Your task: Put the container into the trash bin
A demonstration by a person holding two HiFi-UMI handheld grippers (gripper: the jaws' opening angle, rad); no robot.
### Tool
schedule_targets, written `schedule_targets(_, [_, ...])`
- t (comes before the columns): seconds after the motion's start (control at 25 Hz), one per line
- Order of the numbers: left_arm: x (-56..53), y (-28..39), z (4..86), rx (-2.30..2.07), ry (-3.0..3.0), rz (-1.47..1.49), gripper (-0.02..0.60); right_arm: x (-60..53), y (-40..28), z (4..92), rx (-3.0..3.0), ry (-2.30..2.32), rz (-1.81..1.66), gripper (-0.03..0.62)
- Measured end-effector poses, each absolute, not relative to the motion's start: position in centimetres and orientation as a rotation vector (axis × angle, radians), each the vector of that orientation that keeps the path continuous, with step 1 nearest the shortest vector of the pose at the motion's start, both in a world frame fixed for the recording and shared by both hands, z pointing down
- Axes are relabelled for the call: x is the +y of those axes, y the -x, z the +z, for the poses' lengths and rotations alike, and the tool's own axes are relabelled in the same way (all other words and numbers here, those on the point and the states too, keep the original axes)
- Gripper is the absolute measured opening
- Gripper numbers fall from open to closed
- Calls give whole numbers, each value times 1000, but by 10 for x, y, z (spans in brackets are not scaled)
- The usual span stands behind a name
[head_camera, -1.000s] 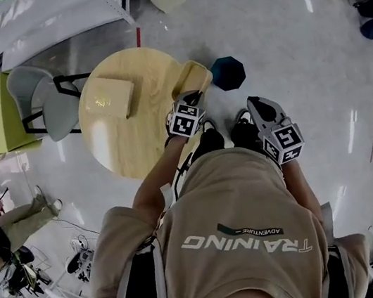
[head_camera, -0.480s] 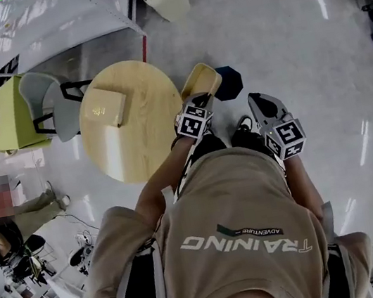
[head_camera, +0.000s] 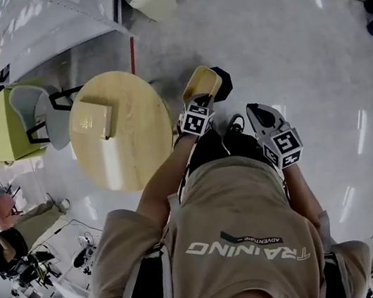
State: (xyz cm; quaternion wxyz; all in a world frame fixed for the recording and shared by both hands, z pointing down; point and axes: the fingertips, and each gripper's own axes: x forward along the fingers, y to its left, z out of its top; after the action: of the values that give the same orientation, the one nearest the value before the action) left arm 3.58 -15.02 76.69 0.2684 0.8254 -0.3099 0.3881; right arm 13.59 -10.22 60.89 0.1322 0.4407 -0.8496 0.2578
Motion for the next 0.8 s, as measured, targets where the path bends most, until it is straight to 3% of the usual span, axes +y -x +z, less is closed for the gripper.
schedule_targets(0.8, [-188, -57, 1023, -618, -2060, 1231, 25, -145, -130, 825, -2333, -1059, 841, 5])
